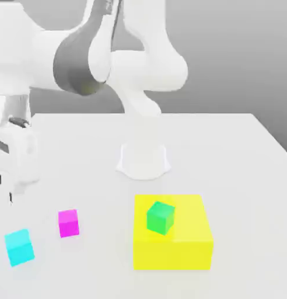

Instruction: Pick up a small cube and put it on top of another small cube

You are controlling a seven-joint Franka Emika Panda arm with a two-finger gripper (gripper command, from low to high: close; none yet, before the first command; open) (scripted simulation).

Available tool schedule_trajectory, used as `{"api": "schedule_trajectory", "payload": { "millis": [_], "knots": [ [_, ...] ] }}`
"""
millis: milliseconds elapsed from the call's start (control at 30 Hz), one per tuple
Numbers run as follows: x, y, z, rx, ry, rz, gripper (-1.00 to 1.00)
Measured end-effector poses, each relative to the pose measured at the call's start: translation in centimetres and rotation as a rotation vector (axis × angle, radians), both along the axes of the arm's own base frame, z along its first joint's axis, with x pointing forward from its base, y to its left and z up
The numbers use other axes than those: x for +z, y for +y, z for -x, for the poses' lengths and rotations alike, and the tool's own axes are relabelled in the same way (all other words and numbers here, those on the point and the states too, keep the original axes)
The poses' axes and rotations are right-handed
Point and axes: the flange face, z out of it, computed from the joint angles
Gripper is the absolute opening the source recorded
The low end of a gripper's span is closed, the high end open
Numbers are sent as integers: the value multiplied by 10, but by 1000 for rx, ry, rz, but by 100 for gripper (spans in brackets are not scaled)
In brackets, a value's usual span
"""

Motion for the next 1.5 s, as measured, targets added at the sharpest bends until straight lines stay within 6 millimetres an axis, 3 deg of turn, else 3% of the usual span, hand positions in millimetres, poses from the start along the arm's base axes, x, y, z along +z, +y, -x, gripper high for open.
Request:
{"api": "schedule_trajectory", "payload": {
  "millis": [133, 300, 333, 567, 733, 867, 1000, 1267, 1333, 1433, 1467, 1500],
  "knots": [
    [-74, -23, 34, -134, 101, -48, 0],
    [-141, -29, 43, -167, 126, -58, 0],
    [-151, -29, 44, -168, 126, -58, -100],
    [-152, -29, 44, -168, 126, -58, -100],
    [-98, -27, 43, -160, 126, -59, -100],
    [-57, 42, 18, 121, 124, -57, -100],
    [-21, 145, 1, 503, 128, -39, -100],
    [37, 275, 39, 1118, 139, 21, -100],
    [26, 288, 44, 1182, 141, 30, -100],
    [-9, 291, 45, 1200, 143, 34, -100],
    [-18, 291, 46, 1201, 143, 35, 100],
    [-18, 291, 46, 1201, 143, 35, 100]
  ]
}}
